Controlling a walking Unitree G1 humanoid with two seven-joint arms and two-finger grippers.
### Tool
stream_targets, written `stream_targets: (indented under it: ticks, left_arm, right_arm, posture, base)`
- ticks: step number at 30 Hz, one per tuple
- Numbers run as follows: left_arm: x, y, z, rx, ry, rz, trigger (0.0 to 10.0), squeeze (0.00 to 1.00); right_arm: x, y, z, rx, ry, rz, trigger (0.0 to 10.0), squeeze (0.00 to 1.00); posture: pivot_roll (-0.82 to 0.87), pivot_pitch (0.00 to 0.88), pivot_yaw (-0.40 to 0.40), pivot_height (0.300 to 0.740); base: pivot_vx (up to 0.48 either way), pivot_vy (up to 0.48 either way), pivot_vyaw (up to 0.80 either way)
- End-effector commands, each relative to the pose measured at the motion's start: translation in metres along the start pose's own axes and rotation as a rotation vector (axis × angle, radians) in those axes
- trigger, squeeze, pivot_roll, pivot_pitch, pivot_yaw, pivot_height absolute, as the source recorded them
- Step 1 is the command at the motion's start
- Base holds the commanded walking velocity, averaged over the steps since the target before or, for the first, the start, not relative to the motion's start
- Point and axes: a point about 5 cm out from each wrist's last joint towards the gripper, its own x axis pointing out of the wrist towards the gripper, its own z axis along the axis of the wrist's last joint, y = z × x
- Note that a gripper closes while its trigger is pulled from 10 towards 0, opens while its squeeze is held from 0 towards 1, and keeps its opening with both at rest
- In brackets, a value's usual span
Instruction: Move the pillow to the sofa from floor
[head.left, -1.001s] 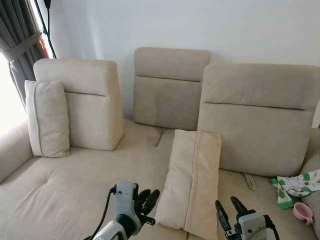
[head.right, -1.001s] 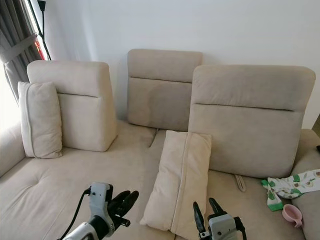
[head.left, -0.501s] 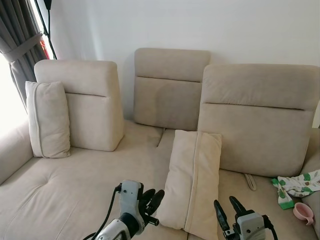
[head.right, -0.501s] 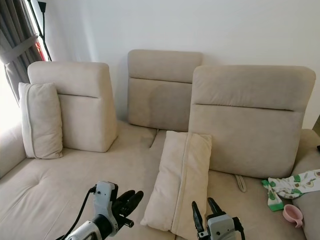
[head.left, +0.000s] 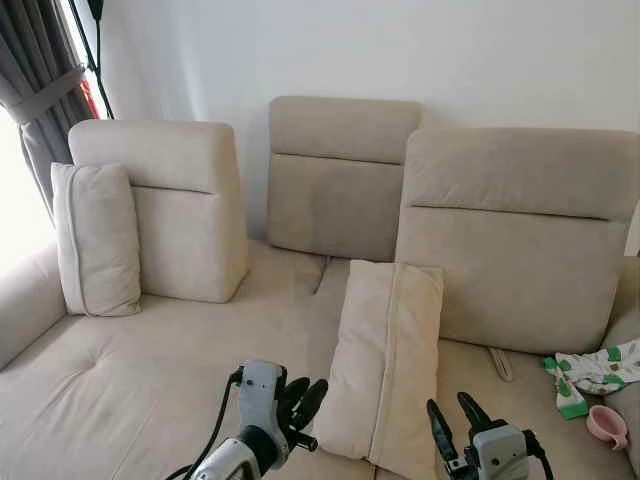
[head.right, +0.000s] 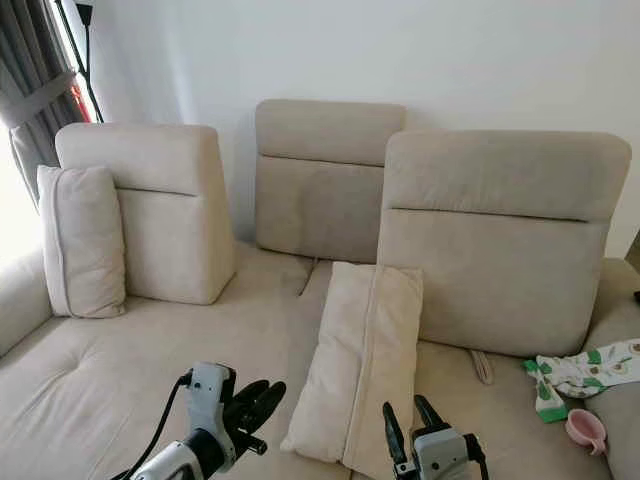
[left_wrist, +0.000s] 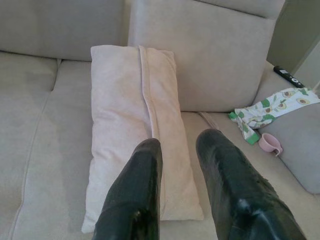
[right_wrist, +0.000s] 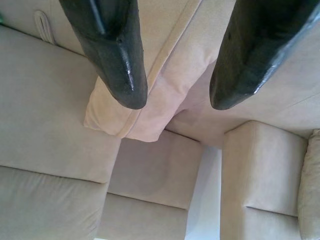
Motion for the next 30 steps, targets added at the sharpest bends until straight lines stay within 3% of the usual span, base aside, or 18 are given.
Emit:
stream_targets:
  ticks: [1, 24, 30]
  left_arm:
    - [0.0007, 0.0026, -0.0007, 0.02, 0.006, 0.01, 10.0, 0.0]
    - [0.0029, 0.0022, -0.001, 0.034, 0.007, 0.0, 10.0, 0.0]
    - [0.0026, 0.0023, -0.0012, 0.036, 0.008, 0.0, 10.0, 0.0]
  right_arm:
    - [0.001, 0.0027, -0.002, 0.012, 0.001, 0.005, 10.0, 0.0]
    - [0.0041, 0.0038, -0.0008, 0.017, -0.008, -0.002, 10.0, 0.0]
    - [0.0052, 0.0045, 0.0, 0.019, -0.011, -0.001, 10.0, 0.0]
  posture:
    - [0.13, 0.0, 0.055, 0.74]
    - [0.12, 0.0, 0.062, 0.74]
    - [0.12, 0.0, 0.062, 0.74]
  base:
    - [0.0, 0.0, 0.0]
    - [0.0, 0.0, 0.0]
    - [-0.256, 0.0, 0.0]
